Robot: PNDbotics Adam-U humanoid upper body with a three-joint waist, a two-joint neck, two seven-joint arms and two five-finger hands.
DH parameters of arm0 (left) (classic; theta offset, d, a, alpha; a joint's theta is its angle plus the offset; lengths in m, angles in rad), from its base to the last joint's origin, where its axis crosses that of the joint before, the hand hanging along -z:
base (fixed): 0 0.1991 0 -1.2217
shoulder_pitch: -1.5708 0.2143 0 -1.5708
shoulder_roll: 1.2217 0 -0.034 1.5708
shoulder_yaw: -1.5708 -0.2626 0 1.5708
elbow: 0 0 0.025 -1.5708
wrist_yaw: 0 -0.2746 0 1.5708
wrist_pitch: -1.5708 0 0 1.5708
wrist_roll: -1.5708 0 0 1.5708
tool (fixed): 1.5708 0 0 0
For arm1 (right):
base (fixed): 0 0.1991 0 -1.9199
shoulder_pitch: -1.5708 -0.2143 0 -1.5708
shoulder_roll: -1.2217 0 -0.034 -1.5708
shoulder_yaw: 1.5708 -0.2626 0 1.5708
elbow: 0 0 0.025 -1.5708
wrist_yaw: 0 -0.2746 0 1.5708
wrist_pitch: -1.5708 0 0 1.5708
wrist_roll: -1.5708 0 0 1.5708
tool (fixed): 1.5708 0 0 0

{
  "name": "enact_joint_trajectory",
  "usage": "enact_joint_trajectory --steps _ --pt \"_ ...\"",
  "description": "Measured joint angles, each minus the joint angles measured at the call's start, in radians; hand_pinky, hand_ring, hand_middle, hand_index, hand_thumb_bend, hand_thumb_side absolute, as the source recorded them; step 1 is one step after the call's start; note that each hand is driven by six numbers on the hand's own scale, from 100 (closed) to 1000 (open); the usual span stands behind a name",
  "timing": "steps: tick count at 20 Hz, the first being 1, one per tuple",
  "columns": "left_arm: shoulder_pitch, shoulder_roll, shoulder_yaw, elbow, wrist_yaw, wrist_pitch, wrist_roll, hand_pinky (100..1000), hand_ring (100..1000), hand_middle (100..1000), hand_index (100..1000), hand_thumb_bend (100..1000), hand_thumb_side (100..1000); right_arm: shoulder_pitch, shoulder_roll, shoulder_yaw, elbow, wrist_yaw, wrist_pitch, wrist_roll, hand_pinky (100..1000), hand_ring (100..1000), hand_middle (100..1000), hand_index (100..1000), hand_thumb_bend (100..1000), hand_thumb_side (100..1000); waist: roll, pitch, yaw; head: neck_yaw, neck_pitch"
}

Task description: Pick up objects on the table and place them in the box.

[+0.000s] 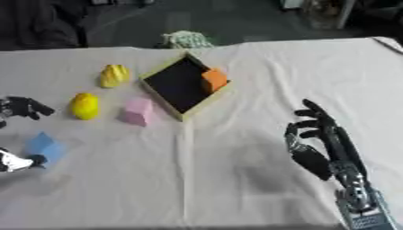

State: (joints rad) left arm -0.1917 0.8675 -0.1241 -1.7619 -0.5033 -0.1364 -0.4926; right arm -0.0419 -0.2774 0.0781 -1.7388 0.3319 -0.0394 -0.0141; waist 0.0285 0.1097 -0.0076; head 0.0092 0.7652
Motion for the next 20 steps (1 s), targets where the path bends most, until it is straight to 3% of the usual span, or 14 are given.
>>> enact_joint_trajectory --steps 7,15,20 --pt "-0.005 0.069 0.005 0.034 0.088 0.026 -0.06 791 762 782 905 452 254 0.0 0.0 0.001 0.0 0.0 0.0 0.0 655 742 796 983 100 377 -0.001 0.0 -0.004 -0.001 0.0" --pt "-0.034 0.07 -0.022 0.117 0.073 0.017 -0.143 797 766 788 908 414 211 -0.001 0.0 0.003 0.001 0.0 0.0 0.001 655 741 795 983 100 375 -0.003 -0.001 -0.006 0.0 0.0" --pt "-0.063 0.063 -0.041 0.168 0.028 0.004 -0.148 801 768 793 911 396 197 -0.001 0.0 0.003 0.001 0.0 -0.001 0.003 655 741 795 984 100 375 -0.003 -0.001 -0.009 0.002 0.0"
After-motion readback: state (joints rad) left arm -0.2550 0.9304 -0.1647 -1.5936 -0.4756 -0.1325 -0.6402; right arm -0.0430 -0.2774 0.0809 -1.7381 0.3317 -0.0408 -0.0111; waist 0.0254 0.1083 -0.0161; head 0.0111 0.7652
